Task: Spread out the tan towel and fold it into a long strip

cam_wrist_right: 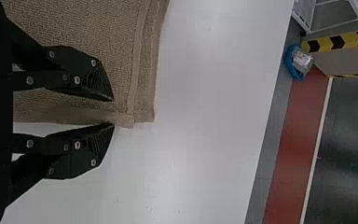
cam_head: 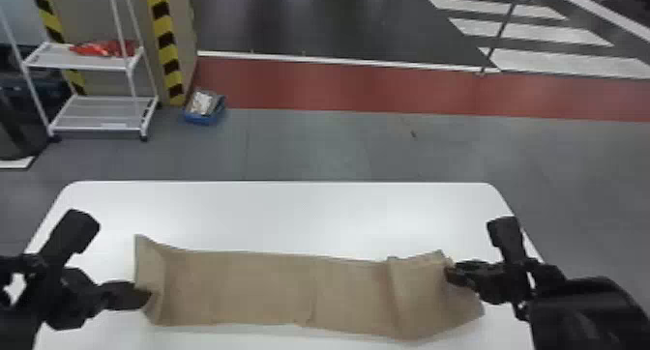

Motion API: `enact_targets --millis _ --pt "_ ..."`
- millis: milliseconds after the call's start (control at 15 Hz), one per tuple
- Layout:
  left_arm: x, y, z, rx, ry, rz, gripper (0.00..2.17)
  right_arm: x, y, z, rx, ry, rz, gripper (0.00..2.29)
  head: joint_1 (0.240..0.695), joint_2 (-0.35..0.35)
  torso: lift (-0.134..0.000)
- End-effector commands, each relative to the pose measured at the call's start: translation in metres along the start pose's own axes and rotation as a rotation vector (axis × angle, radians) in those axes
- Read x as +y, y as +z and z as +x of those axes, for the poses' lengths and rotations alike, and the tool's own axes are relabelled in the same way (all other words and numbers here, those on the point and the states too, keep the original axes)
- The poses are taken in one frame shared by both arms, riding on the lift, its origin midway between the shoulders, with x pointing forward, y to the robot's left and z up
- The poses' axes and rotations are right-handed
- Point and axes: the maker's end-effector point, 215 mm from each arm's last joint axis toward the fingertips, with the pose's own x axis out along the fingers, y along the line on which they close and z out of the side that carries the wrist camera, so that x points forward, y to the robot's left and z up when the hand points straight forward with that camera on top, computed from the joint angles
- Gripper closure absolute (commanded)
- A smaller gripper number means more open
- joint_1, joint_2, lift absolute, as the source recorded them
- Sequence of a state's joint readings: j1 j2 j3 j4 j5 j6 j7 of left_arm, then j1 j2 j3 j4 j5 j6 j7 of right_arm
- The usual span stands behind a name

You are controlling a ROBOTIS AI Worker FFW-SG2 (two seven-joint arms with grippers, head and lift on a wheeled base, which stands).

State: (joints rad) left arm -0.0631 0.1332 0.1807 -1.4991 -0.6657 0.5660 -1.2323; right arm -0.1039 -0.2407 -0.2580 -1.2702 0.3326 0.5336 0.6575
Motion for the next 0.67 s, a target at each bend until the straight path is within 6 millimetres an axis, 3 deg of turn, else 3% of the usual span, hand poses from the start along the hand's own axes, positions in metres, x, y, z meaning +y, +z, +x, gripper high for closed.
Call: enact_targets --millis 0,200,267,400,600 --pt "-0.001 0.0 0.001 0.0 -0.003 0.005 2.14 0.001 0.002 -0.002 -0.006 0.02 0.017 0.62 0.695 -0.16 0.0" --pt "-0.001 -0.002 0.0 0.002 -0.002 0.006 2.14 -0.004 0.003 -0.004 -0.012 0.018 0.03 0.51 0.695 -0.16 0.0" --pt "-0.002 -0.003 0.001 0.003 -0.003 0.003 2.14 -0.008 0.014 -0.004 -0.02 0.008 0.016 0.5 0.695 -0.162 0.0" --pt "-0.005 -0.001 0.004 -0.004 -0.013 0.027 2.14 -0.013 0.017 -0.003 -0.018 -0.003 0.018 0.33 0.695 -0.165 0.0" --pt "-0.008 -0.001 0.007 -0.004 -0.018 0.034 2.14 -0.015 0.012 0.004 0.024 -0.017 -0.015 0.31 0.695 -0.175 0.0"
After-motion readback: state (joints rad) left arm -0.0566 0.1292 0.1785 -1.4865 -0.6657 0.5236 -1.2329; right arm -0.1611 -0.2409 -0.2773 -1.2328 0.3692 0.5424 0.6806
